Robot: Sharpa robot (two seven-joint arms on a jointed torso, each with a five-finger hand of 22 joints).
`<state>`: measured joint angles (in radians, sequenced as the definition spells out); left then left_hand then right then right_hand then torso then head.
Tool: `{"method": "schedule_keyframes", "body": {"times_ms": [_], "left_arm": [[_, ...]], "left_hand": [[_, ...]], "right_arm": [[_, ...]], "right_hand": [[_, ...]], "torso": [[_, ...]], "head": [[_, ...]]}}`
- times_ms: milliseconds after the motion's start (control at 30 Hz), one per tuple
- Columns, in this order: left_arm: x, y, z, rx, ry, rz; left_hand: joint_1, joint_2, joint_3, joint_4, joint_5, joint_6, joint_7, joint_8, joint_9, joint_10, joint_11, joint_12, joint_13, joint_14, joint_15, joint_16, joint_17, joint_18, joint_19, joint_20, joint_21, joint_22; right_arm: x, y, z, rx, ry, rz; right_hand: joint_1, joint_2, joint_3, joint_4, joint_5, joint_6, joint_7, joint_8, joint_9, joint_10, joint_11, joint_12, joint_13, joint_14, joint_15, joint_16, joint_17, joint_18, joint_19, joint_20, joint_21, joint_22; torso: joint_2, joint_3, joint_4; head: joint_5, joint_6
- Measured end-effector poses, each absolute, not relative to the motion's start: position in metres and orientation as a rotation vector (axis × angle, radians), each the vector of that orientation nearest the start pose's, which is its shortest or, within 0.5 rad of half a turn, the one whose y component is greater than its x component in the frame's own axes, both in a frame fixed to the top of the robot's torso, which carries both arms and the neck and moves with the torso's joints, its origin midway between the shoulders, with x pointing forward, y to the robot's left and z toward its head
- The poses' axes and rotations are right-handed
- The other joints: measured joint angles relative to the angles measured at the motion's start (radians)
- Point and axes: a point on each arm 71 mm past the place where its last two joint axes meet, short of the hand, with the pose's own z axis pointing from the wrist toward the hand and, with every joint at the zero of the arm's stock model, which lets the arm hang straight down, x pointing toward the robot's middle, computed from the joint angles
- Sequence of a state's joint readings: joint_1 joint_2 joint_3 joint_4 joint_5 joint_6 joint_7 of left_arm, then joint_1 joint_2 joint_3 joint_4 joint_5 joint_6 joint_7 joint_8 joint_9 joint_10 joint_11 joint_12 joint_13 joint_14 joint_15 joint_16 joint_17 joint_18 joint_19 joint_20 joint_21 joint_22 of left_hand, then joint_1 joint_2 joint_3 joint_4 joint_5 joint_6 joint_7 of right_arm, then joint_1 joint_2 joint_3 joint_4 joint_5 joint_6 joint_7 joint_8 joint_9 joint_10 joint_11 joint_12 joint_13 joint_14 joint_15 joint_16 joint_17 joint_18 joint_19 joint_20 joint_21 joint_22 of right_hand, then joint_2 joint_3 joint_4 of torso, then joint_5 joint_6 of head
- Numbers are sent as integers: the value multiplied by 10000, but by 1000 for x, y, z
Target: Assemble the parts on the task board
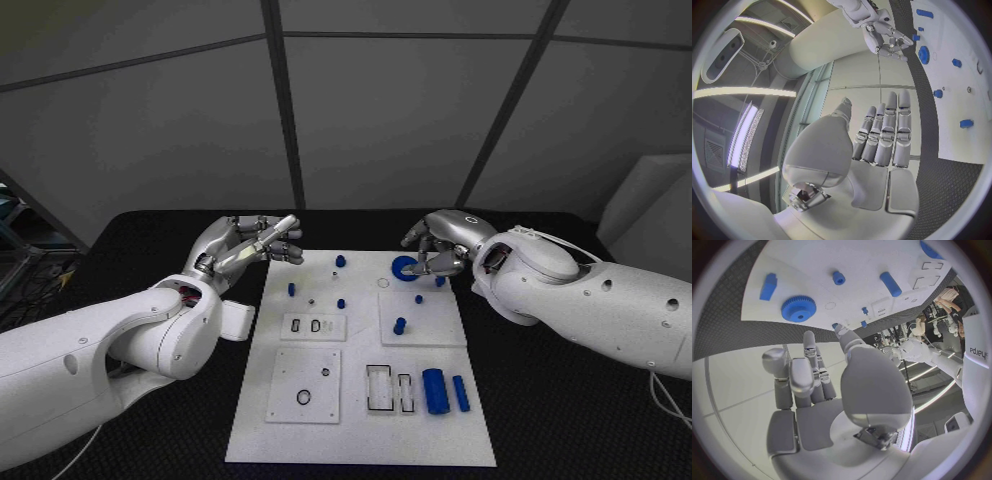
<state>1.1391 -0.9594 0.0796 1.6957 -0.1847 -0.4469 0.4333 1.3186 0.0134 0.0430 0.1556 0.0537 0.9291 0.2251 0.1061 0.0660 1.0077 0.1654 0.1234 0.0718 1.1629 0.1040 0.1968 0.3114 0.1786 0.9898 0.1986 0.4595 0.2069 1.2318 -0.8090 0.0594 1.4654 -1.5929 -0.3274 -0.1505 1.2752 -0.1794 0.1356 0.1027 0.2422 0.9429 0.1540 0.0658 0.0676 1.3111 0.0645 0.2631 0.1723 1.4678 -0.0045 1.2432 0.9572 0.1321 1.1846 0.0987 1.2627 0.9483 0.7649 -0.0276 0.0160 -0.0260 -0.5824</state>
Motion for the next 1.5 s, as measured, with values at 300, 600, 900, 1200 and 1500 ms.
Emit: {"method": "schedule_keyframes", "body": {"times_ms": [300, 600, 900, 1200, 1500], "left_arm": [[463, 221, -142, -9275, 12917, -15153], [464, 222, -143, -9297, 12954, -15138], [464, 221, -143, -9299, 12988, -15159], [464, 221, -143, -9305, 13029, -15182], [464, 220, -144, -9317, 13082, -15198]], "left_hand": [[0, 0, 0, 0, 0, 0, 0, 0, 0, -14, 14, -4, 0, -13, 13, 0, 8, 0, 0, 0, 0, -1], [0, 0, 0, 0, 0, 0, 0, 1, 0, -14, 14, -4, 0, -13, 13, 0, 7, 0, 0, 0, 0, -1], [0, 0, 0, 0, 0, 0, 0, 1, 0, -14, 13, -4, 0, -13, 13, 1, 6, 1, 0, 0, 0, -1], [0, 0, 0, 0, 0, 0, 0, 1, 0, -14, 13, -4, 1, -13, 13, 1, 19, 0, 0, 0, 0, -1], [0, 0, 0, 0, 0, 0, 0, 1, 0, -13, 13, -4, 1, -13, 13, 1, 18, 1, 0, 0, 0, -1]], "right_arm": [[525, -213, -142, -1175, 15985, 4926], [533, -211, -149, -887, 16529, 4755], [537, -209, -152, -678, 16771, 4675], [541, -209, -155, -485, 16994, 4481], [544, -207, -158, -430, 17192, 4349]], "right_hand": [[1342, 1, -1214, 1810, 341, -101, -27, 66, 27, -361, -54, 1930, 2072, -29, -29, 814, 1292, -164, 472, -45, 420, 773], [1473, 127, -1247, 1843, 627, -131, -58, 183, 38, -568, -90, 3678, 3853, -14, -87, 1670, 2815, -254, 876, -60, 810, 1405], [1408, 274, -1248, 1842, 709, -108, -36, 270, 36, 658, -20, 9332, 9819, -29, -102, 2573, 3512, -445, 1370, 20, 1317, 2349], [1258, 528, -1281, 1728, 747, -48, 24, 299, 36, 1506, 51, 12273, 11358, -29, -23, 3194, 3511, -631, 2165, 115, 1933, 3537], [1182, 604, -1284, 1675, 747, -48, 24, 299, 27, 1541, 87, 12589, 11357, -29, 47, 3232, 3510, -631, 2260, 118, 2002, 3598]], "torso": [[15, 0, 17], [15, -23, 28], [15, -25, 28], [15, -24, 21], [15, -18, 19]], "head": [[-60, 40], [-72, -8], [-40, -12], [-49, -26], [-54, -48]]}}
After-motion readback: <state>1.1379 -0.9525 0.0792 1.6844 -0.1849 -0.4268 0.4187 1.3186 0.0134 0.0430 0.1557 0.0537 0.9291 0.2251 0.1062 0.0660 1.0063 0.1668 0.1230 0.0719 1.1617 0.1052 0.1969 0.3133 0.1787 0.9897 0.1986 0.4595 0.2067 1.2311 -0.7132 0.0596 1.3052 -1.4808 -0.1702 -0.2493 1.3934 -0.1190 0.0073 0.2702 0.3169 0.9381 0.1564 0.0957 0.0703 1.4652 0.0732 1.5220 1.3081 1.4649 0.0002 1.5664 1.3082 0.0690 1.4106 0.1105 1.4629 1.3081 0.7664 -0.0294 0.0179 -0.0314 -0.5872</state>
